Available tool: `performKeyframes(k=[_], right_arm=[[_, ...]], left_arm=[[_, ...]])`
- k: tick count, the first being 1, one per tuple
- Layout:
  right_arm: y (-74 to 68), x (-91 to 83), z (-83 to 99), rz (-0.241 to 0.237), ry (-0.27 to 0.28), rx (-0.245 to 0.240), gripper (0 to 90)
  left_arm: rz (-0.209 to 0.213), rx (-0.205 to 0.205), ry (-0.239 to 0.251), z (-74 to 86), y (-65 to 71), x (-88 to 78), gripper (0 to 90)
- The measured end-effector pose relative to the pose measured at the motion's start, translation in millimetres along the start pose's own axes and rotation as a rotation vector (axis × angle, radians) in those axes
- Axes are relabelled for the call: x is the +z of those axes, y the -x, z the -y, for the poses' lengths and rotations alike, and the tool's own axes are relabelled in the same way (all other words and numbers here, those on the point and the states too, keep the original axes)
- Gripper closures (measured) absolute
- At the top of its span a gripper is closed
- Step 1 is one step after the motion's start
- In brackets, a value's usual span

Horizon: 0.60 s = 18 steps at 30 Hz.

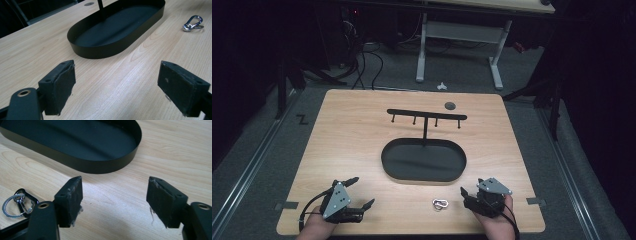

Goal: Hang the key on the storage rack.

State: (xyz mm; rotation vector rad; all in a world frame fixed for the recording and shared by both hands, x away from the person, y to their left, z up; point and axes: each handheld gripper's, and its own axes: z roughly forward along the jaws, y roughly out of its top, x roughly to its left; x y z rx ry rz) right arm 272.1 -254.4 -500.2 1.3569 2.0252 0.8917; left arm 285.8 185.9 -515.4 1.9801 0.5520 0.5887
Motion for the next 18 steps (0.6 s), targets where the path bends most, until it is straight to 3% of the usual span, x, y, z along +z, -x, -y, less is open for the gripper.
performKeyframes(k=[4,6,13,14,18], right_arm=[[-2.5,2.2,-1.8,-0.006,-0.043,-0.015,25.2],[-2.2,2.2,-3.8,0.026,-0.071,-0.034,21.8],[1.3,4.4,-7.7,0.024,-0.128,-0.040,19.3],[2.3,5.5,-9.6,0.020,-0.165,-0.033,16.1],[2.9,4.5,-14.2,-0.007,-0.183,-0.040,16.1]], left_arm=[[-0.002,0.001,0.004,0.5,-0.1,-1.3,15.2],[-0.004,-0.006,0.004,0.8,-1.0,-1.7,15.2],[-0.004,-0.004,0.008,1.0,-1.9,-3.8,15.2],[-0.005,-0.002,0.007,1.0,-2.0,-3.9,15.2],[-0.004,0.000,0.005,0.7,-2.2,-4.2,15.2]])
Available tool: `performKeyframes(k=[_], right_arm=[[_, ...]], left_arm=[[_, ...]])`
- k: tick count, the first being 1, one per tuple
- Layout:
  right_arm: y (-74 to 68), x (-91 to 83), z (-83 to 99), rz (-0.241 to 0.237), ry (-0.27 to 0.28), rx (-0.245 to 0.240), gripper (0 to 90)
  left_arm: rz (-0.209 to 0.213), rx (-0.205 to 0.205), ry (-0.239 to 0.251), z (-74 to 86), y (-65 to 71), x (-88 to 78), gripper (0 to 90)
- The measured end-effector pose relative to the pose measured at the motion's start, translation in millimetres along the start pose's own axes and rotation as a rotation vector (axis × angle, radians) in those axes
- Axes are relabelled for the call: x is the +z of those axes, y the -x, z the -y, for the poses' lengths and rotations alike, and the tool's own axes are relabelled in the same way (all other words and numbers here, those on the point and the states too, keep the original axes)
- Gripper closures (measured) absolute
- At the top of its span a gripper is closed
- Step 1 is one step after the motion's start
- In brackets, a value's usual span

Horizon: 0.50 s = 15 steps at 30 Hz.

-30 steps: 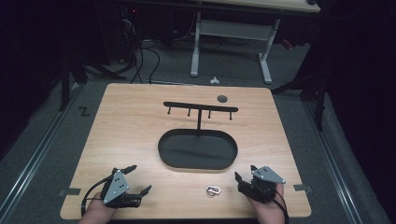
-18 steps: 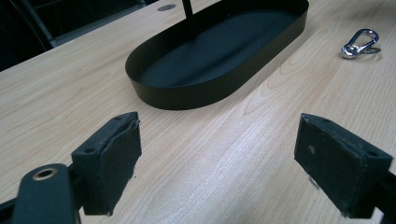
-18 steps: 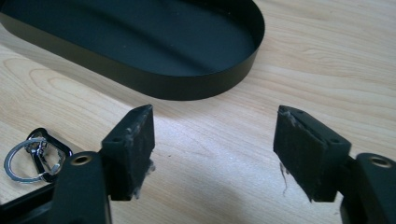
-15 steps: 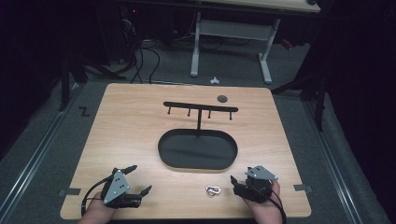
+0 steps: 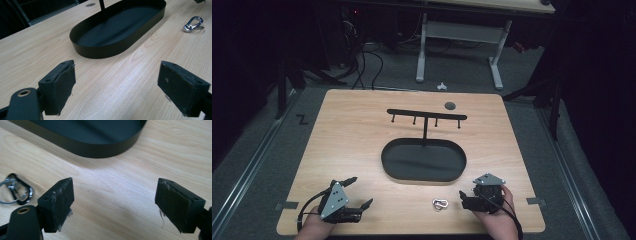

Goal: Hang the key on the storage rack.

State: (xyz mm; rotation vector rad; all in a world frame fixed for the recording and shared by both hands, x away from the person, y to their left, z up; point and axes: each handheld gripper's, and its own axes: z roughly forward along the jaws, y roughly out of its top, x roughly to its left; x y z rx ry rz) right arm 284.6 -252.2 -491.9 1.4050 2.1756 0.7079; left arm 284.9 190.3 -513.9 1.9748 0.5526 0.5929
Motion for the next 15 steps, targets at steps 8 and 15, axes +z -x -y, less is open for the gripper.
performKeyframes(k=[8,15], right_arm=[[4.9,-4.8,-13.3,0.003,-0.077,-0.020,20.2],[5.4,-0.8,-16.8,-0.001,-0.163,-0.068,19.8]], left_arm=[[0.001,0.002,0.004,-0.4,1.2,0.2,15.2],[0.000,-0.005,0.006,-0.2,0.7,-0.2,15.2]])
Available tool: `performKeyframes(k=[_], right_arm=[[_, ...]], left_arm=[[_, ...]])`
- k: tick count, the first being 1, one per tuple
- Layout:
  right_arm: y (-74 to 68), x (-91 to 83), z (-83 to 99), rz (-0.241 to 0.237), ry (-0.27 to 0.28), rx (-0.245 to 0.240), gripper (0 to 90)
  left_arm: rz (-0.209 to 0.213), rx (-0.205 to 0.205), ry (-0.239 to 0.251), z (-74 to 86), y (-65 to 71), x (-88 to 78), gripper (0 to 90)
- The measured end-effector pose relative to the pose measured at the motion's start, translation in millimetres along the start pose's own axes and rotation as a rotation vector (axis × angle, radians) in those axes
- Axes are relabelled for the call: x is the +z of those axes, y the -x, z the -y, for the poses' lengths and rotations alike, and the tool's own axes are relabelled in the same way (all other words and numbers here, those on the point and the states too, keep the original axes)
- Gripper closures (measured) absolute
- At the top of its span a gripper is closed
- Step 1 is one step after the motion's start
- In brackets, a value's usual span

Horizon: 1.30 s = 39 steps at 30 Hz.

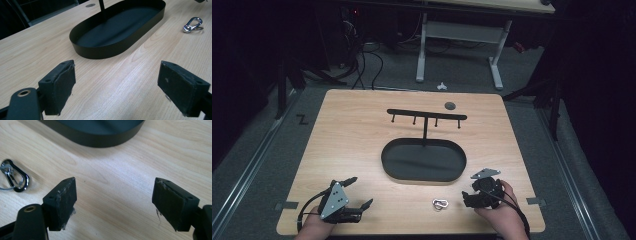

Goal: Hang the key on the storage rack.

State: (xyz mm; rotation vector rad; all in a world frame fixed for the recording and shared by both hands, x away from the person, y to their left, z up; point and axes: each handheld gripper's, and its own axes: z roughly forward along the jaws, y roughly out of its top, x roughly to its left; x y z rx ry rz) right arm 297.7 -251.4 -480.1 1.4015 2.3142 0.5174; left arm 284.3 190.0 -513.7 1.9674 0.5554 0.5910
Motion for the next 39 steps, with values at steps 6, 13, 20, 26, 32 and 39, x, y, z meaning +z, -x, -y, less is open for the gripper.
performKeyframes(k=[6,13,20,26,32,39], right_arm=[[-3.3,2.1,-1.9,-0.014,-0.058,-0.025,19.7],[-2.9,0.7,-7.6,-0.032,-0.113,-0.055,19.4],[2.0,-0.3,-12.3,-0.049,-0.170,-0.054,21.0],[8.3,-2.8,-21.6,-0.076,-0.255,-0.076,24.8],[9.2,-3.1,-29.4,-0.091,-0.289,-0.099,29.5],[-2.2,-5.2,-37.2,-0.145,-0.316,-0.147,31.4]], left_arm=[[0.000,0.001,0.000,0.1,0.5,0.5,15.2],[0.000,-0.001,-0.006,0.3,0.8,0.6,15.2],[0.002,-0.002,-0.006,0.1,0.9,0.5,15.2],[0.000,-0.007,-0.003,0.5,-0.1,1.2,15.2],[0.004,-0.001,-0.004,0.0,0.9,0.9,15.2],[0.004,0.000,-0.004,0.4,0.2,1.0,15.2]])
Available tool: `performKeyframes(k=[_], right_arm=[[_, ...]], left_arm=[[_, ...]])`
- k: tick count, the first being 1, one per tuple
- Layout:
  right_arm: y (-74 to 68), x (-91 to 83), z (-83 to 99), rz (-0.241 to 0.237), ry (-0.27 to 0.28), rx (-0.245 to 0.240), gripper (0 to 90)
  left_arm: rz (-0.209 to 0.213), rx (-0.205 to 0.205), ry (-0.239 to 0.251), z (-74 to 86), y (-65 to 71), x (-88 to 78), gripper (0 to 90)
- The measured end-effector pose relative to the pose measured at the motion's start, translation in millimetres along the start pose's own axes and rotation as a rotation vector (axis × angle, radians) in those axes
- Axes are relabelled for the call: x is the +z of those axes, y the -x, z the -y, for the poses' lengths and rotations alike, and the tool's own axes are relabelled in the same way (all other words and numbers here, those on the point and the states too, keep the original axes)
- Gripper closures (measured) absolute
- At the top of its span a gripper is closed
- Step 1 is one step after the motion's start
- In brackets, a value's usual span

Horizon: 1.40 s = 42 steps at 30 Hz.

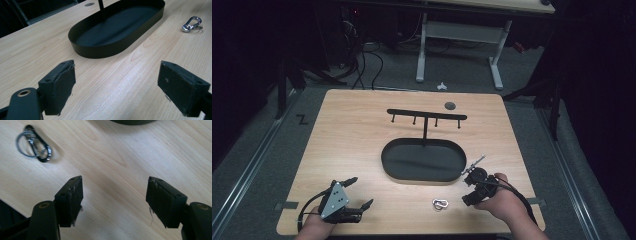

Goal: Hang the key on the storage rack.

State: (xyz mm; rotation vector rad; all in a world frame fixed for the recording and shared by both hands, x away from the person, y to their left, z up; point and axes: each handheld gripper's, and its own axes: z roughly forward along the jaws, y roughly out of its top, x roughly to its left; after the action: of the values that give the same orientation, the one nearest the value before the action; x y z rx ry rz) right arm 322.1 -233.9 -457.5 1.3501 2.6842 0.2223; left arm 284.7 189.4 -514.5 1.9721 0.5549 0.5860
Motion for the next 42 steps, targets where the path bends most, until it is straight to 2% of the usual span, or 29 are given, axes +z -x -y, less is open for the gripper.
performKeyframes(k=[3,5,9,10,11,12,16,22,31,35,38,42], right_arm=[[-2.5,-1.1,-2.0,-0.006,0.008,-0.009,33.4],[-4.6,-1.8,-4.2,-0.022,0.011,0.004,33.8],[-12.8,0.1,-10.0,-0.051,0.009,-0.032,37.5],[-15.0,1.4,-12.2,-0.061,0.014,-0.068,39.2],[-19.5,2.1,-14.0,-0.070,0.007,-0.067,42.2],[-26.3,4.2,-18.3,-0.080,0.003,-0.089,44.3],[-33.7,9.1,-25.6,-0.100,-0.004,-0.111,48.7],[-42.7,15.0,-30.1,-0.115,-0.019,-0.139,50.7],[-50.5,25.4,-34.6,-0.134,-0.027,-0.180,56.3],[-51.6,28.2,-36.5,-0.146,-0.031,-0.180,60.2],[-51.3,31.2,-37.1,-0.163,-0.046,-0.159,63.1],[-51.4,35.9,-37.1,-0.163,-0.052,-0.176,64.8]], left_arm=[[0.004,0.000,0.002,-0.4,0.3,0.0,15.2],[0.005,0.003,0.004,-0.8,0.4,-0.1,15.2],[0.009,0.003,0.005,-0.8,0.4,0.2,15.2],[0.010,0.003,0.004,-0.7,0.5,0.2,15.2],[0.010,0.004,0.005,-0.7,0.4,0.2,15.2],[0.010,0.007,0.005,-1.0,0.1,-0.3,15.2],[0.010,0.006,0.012,-1.2,0.1,-1.1,15.2],[0.011,0.008,0.013,-1.4,-0.4,-1.1,15.2],[0.011,0.014,0.012,-2.0,-0.5,-2.3,15.2],[0.012,0.013,0.013,-1.9,-0.7,-2.3,15.2],[0.012,0.013,0.012,-2.0,-1.0,-2.4,15.2],[0.012,0.015,0.013,-2.1,-0.9,-2.6,15.2]])
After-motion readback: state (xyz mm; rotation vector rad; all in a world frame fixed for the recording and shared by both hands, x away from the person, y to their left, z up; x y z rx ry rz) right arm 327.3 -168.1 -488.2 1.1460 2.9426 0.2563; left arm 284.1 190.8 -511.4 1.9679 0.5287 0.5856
